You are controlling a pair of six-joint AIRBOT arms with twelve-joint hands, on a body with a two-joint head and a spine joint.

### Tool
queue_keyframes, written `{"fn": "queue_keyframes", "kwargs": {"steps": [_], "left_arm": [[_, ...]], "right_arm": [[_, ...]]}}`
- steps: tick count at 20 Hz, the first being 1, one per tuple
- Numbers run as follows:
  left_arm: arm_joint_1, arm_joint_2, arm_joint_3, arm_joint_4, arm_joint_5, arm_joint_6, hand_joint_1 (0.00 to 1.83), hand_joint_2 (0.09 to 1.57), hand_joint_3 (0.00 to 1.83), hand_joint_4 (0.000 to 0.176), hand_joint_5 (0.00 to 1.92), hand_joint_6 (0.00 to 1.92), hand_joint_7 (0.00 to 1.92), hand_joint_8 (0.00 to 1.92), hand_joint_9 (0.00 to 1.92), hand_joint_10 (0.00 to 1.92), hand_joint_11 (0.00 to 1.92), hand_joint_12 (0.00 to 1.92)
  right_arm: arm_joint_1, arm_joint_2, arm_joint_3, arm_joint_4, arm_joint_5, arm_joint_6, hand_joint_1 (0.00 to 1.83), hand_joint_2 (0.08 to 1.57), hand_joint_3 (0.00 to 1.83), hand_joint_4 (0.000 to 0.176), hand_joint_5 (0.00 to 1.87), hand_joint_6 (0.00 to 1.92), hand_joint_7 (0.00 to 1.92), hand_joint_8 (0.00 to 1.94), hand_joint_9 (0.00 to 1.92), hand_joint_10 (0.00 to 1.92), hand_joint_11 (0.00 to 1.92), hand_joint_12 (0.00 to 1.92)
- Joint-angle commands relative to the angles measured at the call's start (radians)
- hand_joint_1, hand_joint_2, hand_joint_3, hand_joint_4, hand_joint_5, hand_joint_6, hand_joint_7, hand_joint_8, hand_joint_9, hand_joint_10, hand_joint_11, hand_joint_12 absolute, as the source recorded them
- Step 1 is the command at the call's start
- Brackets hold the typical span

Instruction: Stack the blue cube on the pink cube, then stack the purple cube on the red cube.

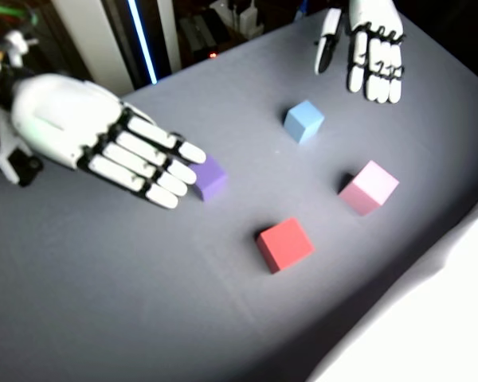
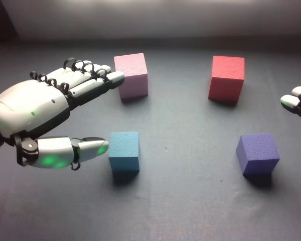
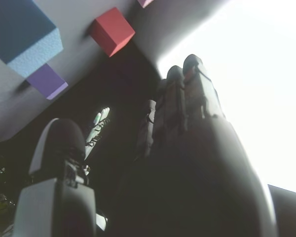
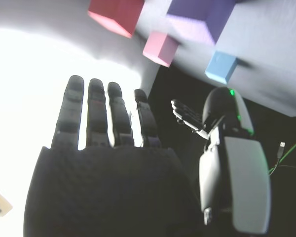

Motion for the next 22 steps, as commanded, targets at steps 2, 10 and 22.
{"fn": "queue_keyframes", "kwargs": {"steps": [2, 10, 22], "left_arm": [[-0.017, -0.008, 0.008, -0.012, -0.116, -0.004, 0.31, 1.19, 0.01, 0.101, 0.0, 0.0, 0.0, 0.0, 0.0, 0.0, 0.0, 0.0], [-0.023, -0.065, 0.035, 0.023, -0.035, -0.041, 0.53, 1.0, 0.0, 0.08, 0.0, 0.0, 0.0, 0.0, 0.0, 0.0, 0.02, 0.01], [-0.025, -0.221, 0.162, 0.02, 0.077, -0.14, 1.13, 1.23, 0.0, 0.0, 0.64, 1.15, 0.71, 1.31, 0.73, 1.54, 0.62, 1.91]], "right_arm": [[0.016, 0.002, 0.006, -0.003, 0.094, -0.005, 0.45, 1.35, 0.03, 0.0, 0.0, 0.0, 0.0, 0.0, 0.0, 0.0, 0.0, 0.0], [0.013, 0.002, 0.007, 0.014, 0.093, -0.005, 0.39, 1.37, 0.02, 0.0, 0.0, 0.0, 0.0, 0.0, 0.0, 0.0, 0.0, 0.0], [0.0, -0.008, 0.005, 0.03, 0.102, -0.005, 0.51, 1.37, 0.0, 0.0, 0.0, 0.0, 0.0, 0.0, 0.0, 0.0, 0.0, 0.0]]}}
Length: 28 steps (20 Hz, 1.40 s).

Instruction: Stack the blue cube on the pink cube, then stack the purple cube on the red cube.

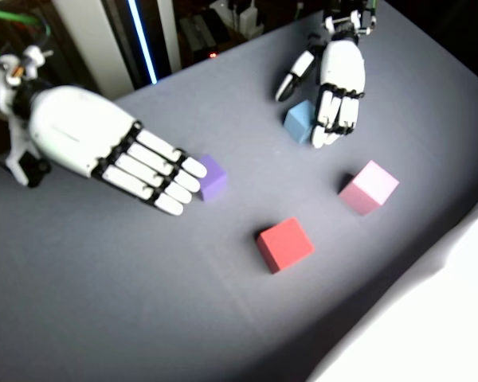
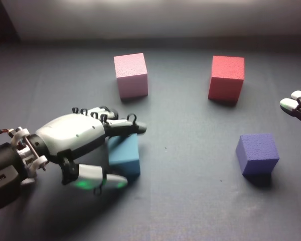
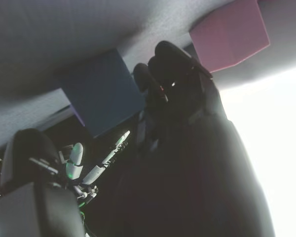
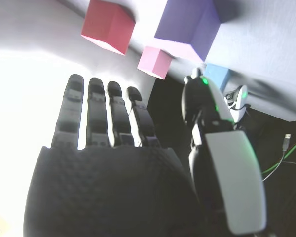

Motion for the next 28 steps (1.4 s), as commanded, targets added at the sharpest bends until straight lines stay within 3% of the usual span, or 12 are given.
{"fn": "queue_keyframes", "kwargs": {"steps": [1, 3, 5, 7, 10, 12, 13, 16, 19, 21, 22, 28], "left_arm": [[-0.005, 0.0, 0.002, -0.005, -0.107, -0.008, 1.1, 1.24, 0.0, 0.0, 0.73, 1.29, 0.86, 1.7, 0.99, 1.84, 1.05, 1.92], [-0.013, 0.007, -0.003, -0.008, -0.147, -0.012, 1.09, 1.24, 0.0, 0.0, 0.75, 1.35, 0.97, 1.82, 1.15, 1.92, 1.25, 1.92], [-0.035, 0.02, -0.008, -0.007, -0.181, -0.011, 1.19, 1.26, 0.0, 0.0, 0.66, 1.26, 0.79, 1.6, 0.82, 1.82, 0.85, 1.92], [-0.06, 0.027, -0.004, -0.008, -0.192, -0.005, 1.17, 1.28, 0.0, 0.0, 0.67, 1.39, 0.71, 1.55, 0.93, 1.92, 1.04, 1.92], [-0.12, 0.019, 0.026, -0.022, -0.175, 0.004, 1.19, 1.27, 0.0, 0.0, 0.71, 1.13, 0.72, 1.69, 0.72, 1.89, 0.78, 1.92], [-0.172, 0.0, 0.066, -0.035, -0.15, 0.004, 1.19, 1.27, 0.0, 0.0, 0.68, 1.14, 0.74, 1.67, 0.74, 1.86, 0.79, 1.92], [-0.2, -0.008, 0.085, -0.039, -0.133, 0.006, 1.19, 1.26, 0.0, 0.0, 0.68, 1.34, 0.71, 1.53, 0.8, 1.91, 0.87, 1.92], [-0.278, -0.036, 0.145, -0.041, -0.068, 0.007, 1.19, 1.28, 0.0, 0.0, 0.73, 1.11, 0.68, 1.76, 0.85, 1.92, 0.96, 1.92], [-0.351, -0.071, 0.215, -0.063, 0.01, 0.02, 1.2, 1.25, 0.0, 0.0, 0.77, 1.07, 0.72, 1.69, 0.74, 1.91, 0.81, 1.92], [-0.389, -0.096, 0.261, -0.085, 0.069, 0.039, 1.17, 1.21, 0.0, 0.0, 0.85, 1.15, 0.77, 1.44, 0.61, 1.6, 0.52, 1.92], [-0.402, -0.113, 0.288, -0.094, 0.098, 0.041, 1.2, 1.22, 0.0, 0.0, 0.85, 1.06, 0.74, 1.57, 0.62, 1.78, 0.62, 1.92], [-0.428, -0.182, 0.393, -0.129, 0.197, 0.041, 1.17, 1.22, 0.0, 0.0, 0.82, 1.17, 0.76, 1.46, 0.67, 1.52, 0.57, 1.86]], "right_arm": [[-0.002, 0.003, 0.003, -0.002, 0.119, -0.002, 0.5, 1.37, 0.0, 0.0, 0.0, 0.0, 0.0, 0.0, 0.0, 0.0, 0.0, 0.0], [-0.005, 0.003, 0.003, 0.001, 0.12, -0.002, 0.5, 1.37, 0.0, 0.0, 0.0, 0.0, 0.0, 0.0, 0.0, 0.0, 0.0, 0.0], [-0.005, 0.003, 0.003, 0.003, 0.121, -0.002, 0.46, 1.37, 0.0, 0.0, 0.0, 0.0, 0.0, 0.0, 0.0, 0.0, 0.0, 0.0], [-0.005, 0.003, 0.002, 0.004, 0.124, -0.002, 0.48, 1.37, 0.0, 0.0, 0.0, 0.0, 0.0, 0.0, 0.0, 0.0, 0.0, 0.0], [-0.005, 0.003, 0.001, 0.005, 0.127, -0.002, 0.5, 1.38, 0.0, 0.0, 0.0, 0.0, 0.0, 0.0, 0.0, 0.0, 0.0, 0.0], [-0.006, 0.003, 0.001, 0.006, 0.127, -0.002, 0.5, 1.38, 0.0, 0.0, 0.0, 0.0, 0.0, 0.0, 0.0, 0.0, 0.0, 0.0], [-0.006, 0.003, 0.001, 0.008, 0.127, -0.002, 0.49, 1.39, 0.01, 0.0, 0.0, 0.0, 0.0, 0.0, 0.0, 0.0, 0.0, 0.0], [-0.008, 0.003, 0.001, 0.008, 0.127, -0.001, 0.47, 1.41, 0.01, 0.0, 0.0, 0.0, 0.0, 0.0, 0.0, 0.0, 0.0, 0.0], [-0.011, 0.002, 0.002, 0.009, 0.127, -0.001, 0.42, 1.4, 0.0, 0.0, 0.0, 0.0, 0.0, 0.0, 0.0, 0.0, 0.0, 0.0], [-0.011, 0.0, 0.004, 0.009, 0.127, -0.001, 0.43, 1.4, 0.0, 0.0, 0.0, 0.0, 0.0, 0.0, 0.0, 0.0, 0.0, 0.0], [-0.011, -0.002, 0.005, 0.009, 0.126, -0.001, 0.47, 1.4, 0.0, 0.0, 0.0, 0.0, 0.0, 0.0, 0.0, 0.0, 0.0, 0.0], [-0.012, -0.012, 0.012, 0.009, 0.119, 0.0, 0.5, 1.41, 0.0, 0.0, 0.0, 0.0, 0.0, 0.0, 0.0, 0.0, 0.0, 0.0]]}}
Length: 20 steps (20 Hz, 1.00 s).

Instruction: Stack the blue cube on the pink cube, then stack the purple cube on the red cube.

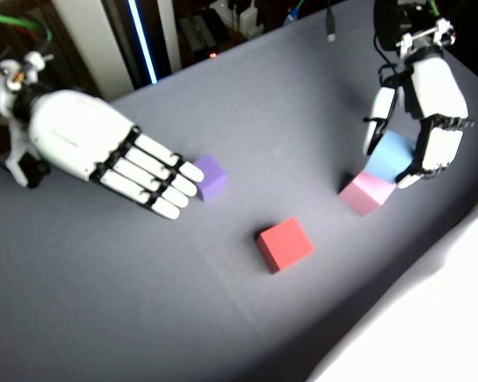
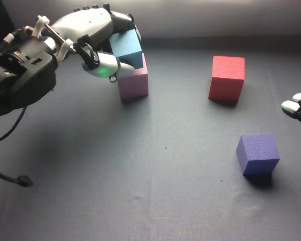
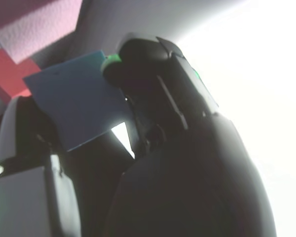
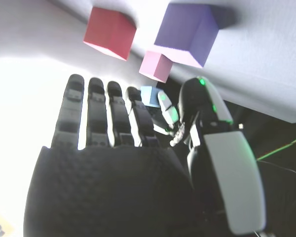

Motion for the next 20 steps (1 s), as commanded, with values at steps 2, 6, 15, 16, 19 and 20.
{"fn": "queue_keyframes", "kwargs": {"steps": [2, 6, 15, 16, 19, 20], "left_arm": [[-0.014, 0.0, 0.016, -0.018, -0.099, -0.001, 1.18, 1.22, 0.0, 0.0, 0.78, 1.19, 0.79, 1.45, 0.67, 1.49, 0.54, 1.85], [-0.003, -0.006, 0.02, -0.019, -0.093, -0.001, 1.12, 1.16, 0.0, 0.0, 0.26, 0.87, 0.35, 0.87, 0.35, 1.25, 0.27, 1.84], [0.026, 0.013, -0.008, -0.028, -0.136, -0.001, 0.81, 1.05, 0.0, 0.104, 0.11, 0.09, 0.1, 0.0, 0.0, 0.25, 0.0, 1.1], [0.036, 0.029, -0.028, -0.028, -0.166, -0.001, 0.75, 1.04, 0.0, 0.145, 0.06, 0.05, 0.02, 0.0, 0.0, 0.05, 0.0, 0.5], [0.086, 0.1, -0.122, -0.046, -0.31, 0.016, 0.61, 0.95, 0.0, 0.176, 0.0, 0.0, 0.0, 0.0, 0.0, 0.0, 0.0, 0.0], [0.11, 0.129, -0.165, -0.069, -0.362, 0.043, 0.55, 0.98, 0.0, 0.176, 0.0, 0.0, 0.0, 0.0, 0.0, 0.0, 0.0, 0.0]], "right_arm": [[0.001, -0.003, 0.005, -0.004, 0.112, 0.004, 0.52, 1.41, 0.0, 0.0, 0.0, 0.0, 0.0, 0.0, 0.0, 0.0, 0.0, 0.0], [-0.001, -0.004, 0.005, -0.004, 0.112, 0.009, 0.58, 1.4, 0.0, 0.0, 0.0, 0.0, 0.0, 0.0, 0.0, 0.0, 0.0, 0.0], [-0.003, -0.004, 0.004, -0.01, 0.115, 0.027, 0.62, 1.39, 0.0, 0.0, 0.0, 0.0, 0.0, 0.0, 0.0, 0.0, 0.0, 0.0], [-0.003, -0.004, 0.004, -0.019, 0.117, 0.039, 0.56, 1.38, 0.0, 0.0, 0.0, 0.0, 0.0, 0.0, 0.0, 0.0, 0.0, 0.0], [-0.001, -0.004, 0.004, -0.061, 0.122, 0.085, 0.55, 1.32, 0.0, 0.0, 0.0, 0.0, 0.0, 0.0, 0.0, 0.0, 0.0, 0.0], [0.001, -0.004, 0.005, -0.07, 0.122, 0.096, 0.54, 1.3, 0.0, 0.0, 0.0, 0.0, 0.0, 0.0, 0.0, 0.0, 0.0, 0.0]]}}
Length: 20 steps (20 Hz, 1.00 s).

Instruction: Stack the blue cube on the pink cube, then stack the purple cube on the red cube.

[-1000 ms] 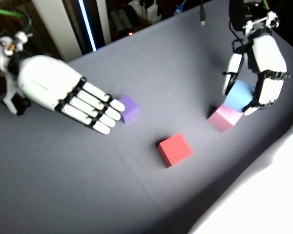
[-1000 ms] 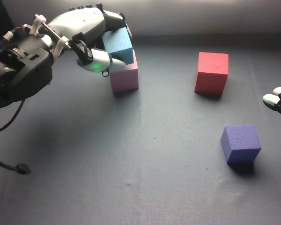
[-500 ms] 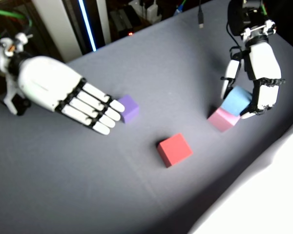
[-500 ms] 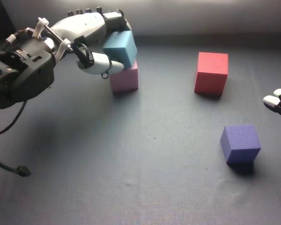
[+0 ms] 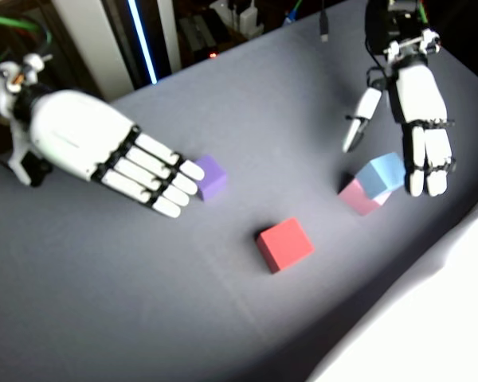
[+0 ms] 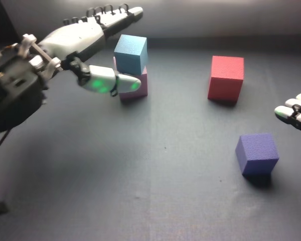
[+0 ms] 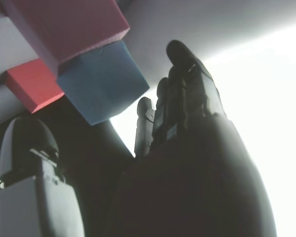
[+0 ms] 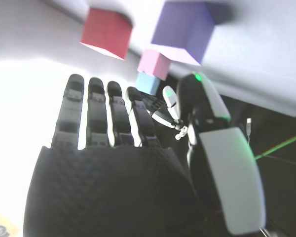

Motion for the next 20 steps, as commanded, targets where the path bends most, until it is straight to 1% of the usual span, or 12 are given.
{"fn": "queue_keyframes", "kwargs": {"steps": [1, 3, 4, 8, 9, 14, 15, 16, 17, 18, 19, 20], "left_arm": [[0.013, 0.029, -0.024, -0.023, -0.204, 0.02, 0.55, 0.98, 0.0, 0.176, 0.0, 0.0, 0.0, 0.0, 0.0, 0.0, 0.0, 0.0], [0.075, 0.083, -0.096, -0.05, -0.324, 0.034, 0.38, 1.09, 0.03, 0.176, 0.0, 0.0, 0.0, 0.0, 0.0, 0.0, 0.0, 0.0], [0.104, 0.101, -0.122, -0.057, -0.376, 0.034, 0.29, 1.22, 0.03, 0.176, 0.0, 0.0, 0.0, 0.0, 0.0, 0.0, 0.0, 0.0], [0.23, 0.174, -0.231, -0.08, -0.547, 0.027, 0.31, 1.24, 0.03, 0.176, 0.0, 0.0, 0.0, 0.0, 0.0, 0.0, 0.0, 0.0], [0.262, 0.185, -0.253, -0.085, -0.586, 0.018, 0.38, 1.26, 0.02, 0.176, 0.0, 0.0, 0.0, 0.0, 0.0, 0.0, 0.0, 0.0], [0.393, 0.204, -0.317, -0.139, -0.695, 0.005, 0.45, 1.3, 0.02, 0.176, 0.0, 0.0, 0.0, 0.0, 0.0, 0.0, 0.0, 0.0], [0.421, 0.209, -0.328, -0.156, -0.705, 0.005, 0.42, 1.32, 0.02, 0.176, 0.0, 0.0, 0.0, 0.0, 0.0, 0.0, 0.0, 0.0], [0.447, 0.214, -0.339, -0.171, -0.716, 0.005, 0.37, 1.32, 0.02, 0.162, 0.0, 0.0, 0.0, 0.0, 0.0, 0.0, 0.0, 0.0], [0.468, 0.217, -0.347, -0.184, -0.727, 0.005, 0.37, 1.32, 0.02, 0.162, 0.0, 0.0, 0.0, 0.0, 0.0, 0.0, 0.0, 0.0], [0.485, 0.219, -0.353, -0.193, -0.737, 0.004, 0.36, 1.32, 0.02, 0.146, 0.0, 0.0, 0.0, 0.0, 0.0, 0.0, 0.0, 0.0], [0.499, 0.219, -0.358, -0.2, -0.744, 0.001, 0.34, 1.31, 0.01, 0.137, 0.0, 0.0, 0.0, 0.0, 0.0, 0.0, 0.0, 0.0], [0.506, 0.219, -0.361, -0.204, -0.747, -0.001, 0.34, 1.31, 0.01, 0.137, 0.0, 0.0, 0.0, 0.0, 0.0, 0.0, 0.0, 0.0]], "right_arm": [[0.01, -0.001, 0.005, -0.007, 0.12, 0.012, 0.54, 1.3, 0.0, 0.0, 0.0, 0.0, 0.0, 0.0, 0.0, 0.0, 0.0, 0.0], [0.018, -0.013, 0.013, -0.015, 0.119, 0.028, 0.59, 1.24, 0.0, 0.0, 0.0, 0.0, 0.0, 0.0, 0.0, 0.0, 0.0, 0.0], [0.019, -0.021, 0.021, -0.015, 0.118, 0.041, 0.72, 1.19, 0.0, 0.0, 0.0, 0.0, 0.0, 0.0, 0.0, 0.0, 0.0, 0.0], [0.055, -0.087, 0.078, -0.015, 0.07, 0.102, 0.71, 1.11, 0.0, 0.0, 0.0, 0.0, 0.0, 0.0, 0.0, 0.0, 0.0, 0.0], [0.073, -0.108, 0.095, -0.015, 0.046, 0.106, 0.78, 1.1, 0.0, 0.0, 0.0, 0.0, 0.0, 0.0, 0.0, 0.0, 0.0, 0.0], [0.129, -0.19, 0.165, 0.015, -0.043, 0.106, 0.84, 1.1, 0.0, 0.0, 0.0, 0.0, 0.0, 0.0, 0.0, 0.0, 0.0, 0.0], [0.145, -0.209, 0.183, 0.02, -0.067, 0.106, 0.84, 1.12, 0.0, 0.0, 0.0, 0.0, 0.0, 0.0, 0.0, 0.0, 0.05, 0.03], [0.158, -0.227, 0.201, 0.024, -0.092, 0.106, 0.77, 1.13, 0.0, 0.0, 0.0, 0.0, 0.08, 0.03, 0.06, 0.17, 0.01, 0.97], [0.172, -0.243, 0.217, 0.027, -0.113, 0.106, 0.77, 1.13, 0.0, 0.0, 0.0, 0.0, 0.08, 0.03, 0.06, 0.17, 0.01, 0.97], [0.185, -0.26, 0.234, 0.032, -0.134, 0.106, 0.79, 1.15, 0.0, 0.0, 0.02, 0.01, 0.18, 0.1, 0.01, 0.6, 0.0, 1.46], [0.201, -0.278, 0.252, 0.036, -0.153, 0.106, 1.1, 1.17, 0.0, 0.0, 0.42, 0.45, 0.6, 0.67, 0.45, 1.18, 0.23, 1.81], [0.212, -0.288, 0.264, 0.037, -0.168, 0.106, 1.1, 1.17, 0.0, 0.0, 0.42, 0.45, 0.6, 0.67, 0.45, 1.18, 0.23, 1.81]]}}
